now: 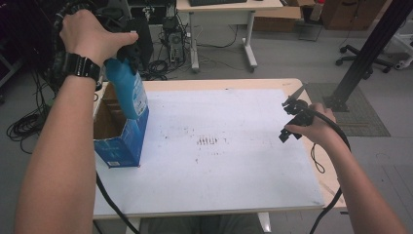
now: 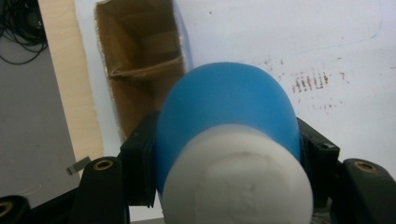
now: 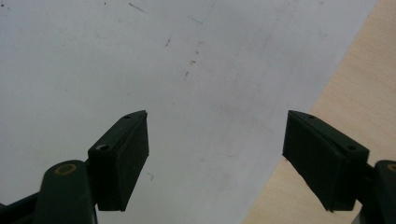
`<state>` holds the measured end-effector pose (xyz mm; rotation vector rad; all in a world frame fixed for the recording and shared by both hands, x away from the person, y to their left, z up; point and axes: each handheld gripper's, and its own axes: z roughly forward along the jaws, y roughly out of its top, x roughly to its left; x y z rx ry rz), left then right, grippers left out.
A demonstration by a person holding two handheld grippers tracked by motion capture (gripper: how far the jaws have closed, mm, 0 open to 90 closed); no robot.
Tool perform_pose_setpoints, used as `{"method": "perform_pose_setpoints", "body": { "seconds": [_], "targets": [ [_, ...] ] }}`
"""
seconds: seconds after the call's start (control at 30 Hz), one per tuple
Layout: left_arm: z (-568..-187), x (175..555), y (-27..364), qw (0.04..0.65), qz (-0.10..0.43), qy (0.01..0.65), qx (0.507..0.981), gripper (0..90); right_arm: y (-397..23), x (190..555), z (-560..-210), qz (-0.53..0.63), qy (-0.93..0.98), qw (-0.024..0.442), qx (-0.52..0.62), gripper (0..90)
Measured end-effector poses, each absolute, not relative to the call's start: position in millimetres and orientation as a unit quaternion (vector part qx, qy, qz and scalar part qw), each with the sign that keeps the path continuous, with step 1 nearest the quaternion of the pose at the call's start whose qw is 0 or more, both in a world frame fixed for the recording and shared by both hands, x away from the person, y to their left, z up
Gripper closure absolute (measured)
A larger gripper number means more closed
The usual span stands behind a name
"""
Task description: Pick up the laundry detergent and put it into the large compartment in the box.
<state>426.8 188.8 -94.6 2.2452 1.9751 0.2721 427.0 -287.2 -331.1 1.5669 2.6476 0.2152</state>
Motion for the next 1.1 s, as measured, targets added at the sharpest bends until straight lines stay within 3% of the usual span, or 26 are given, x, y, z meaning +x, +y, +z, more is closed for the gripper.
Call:
{"method": "perform_pose_setpoints", "body": {
  "seconds": [0.5, 1.1],
  "targets": [
    [-100, 426, 231, 0.058, 0.1, 0.698, 0.706, 37.6, -289, 428, -330, 0.071, 0.856, 0.027, 0.512, 22.8],
    [-116, 432, 247, 0.047, 0.102, 0.705, 0.7, 37.6, -287, 429, -332, 0.066, 0.857, 0.025, 0.51, 23.1]
  ]
}}
